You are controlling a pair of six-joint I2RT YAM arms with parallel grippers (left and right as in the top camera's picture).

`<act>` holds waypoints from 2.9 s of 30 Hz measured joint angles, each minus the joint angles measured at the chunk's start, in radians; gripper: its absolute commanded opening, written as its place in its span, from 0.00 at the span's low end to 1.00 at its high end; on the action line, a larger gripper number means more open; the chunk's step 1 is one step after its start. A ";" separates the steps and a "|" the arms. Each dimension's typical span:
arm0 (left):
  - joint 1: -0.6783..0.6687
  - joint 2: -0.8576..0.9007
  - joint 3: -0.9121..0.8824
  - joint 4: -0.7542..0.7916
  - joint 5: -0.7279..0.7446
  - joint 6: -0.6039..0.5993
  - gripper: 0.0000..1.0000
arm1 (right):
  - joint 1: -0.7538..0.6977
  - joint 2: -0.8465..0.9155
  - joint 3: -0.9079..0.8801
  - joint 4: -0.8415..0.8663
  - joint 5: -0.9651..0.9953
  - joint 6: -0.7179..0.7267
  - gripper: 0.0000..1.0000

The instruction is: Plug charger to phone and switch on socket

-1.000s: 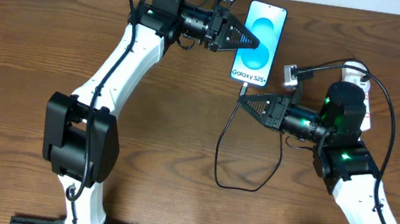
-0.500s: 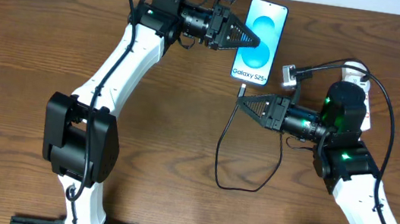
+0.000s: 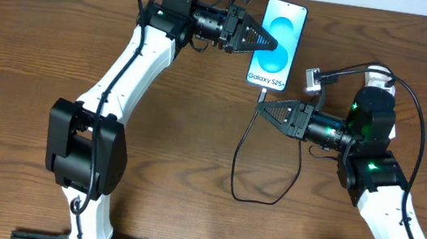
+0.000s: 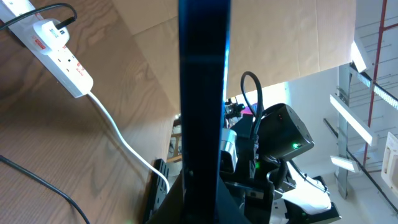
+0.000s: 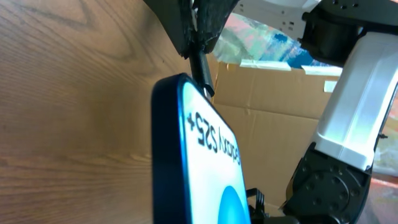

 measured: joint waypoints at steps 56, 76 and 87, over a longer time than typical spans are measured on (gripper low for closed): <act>0.000 0.000 0.000 0.000 -0.006 -0.019 0.07 | 0.000 0.000 0.000 0.003 0.008 -0.003 0.01; 0.000 0.000 0.000 0.000 -0.007 -0.019 0.07 | 0.000 0.000 0.000 0.008 0.019 0.012 0.01; 0.000 0.000 0.000 0.000 -0.007 -0.019 0.07 | 0.001 0.000 0.000 0.008 0.019 0.012 0.01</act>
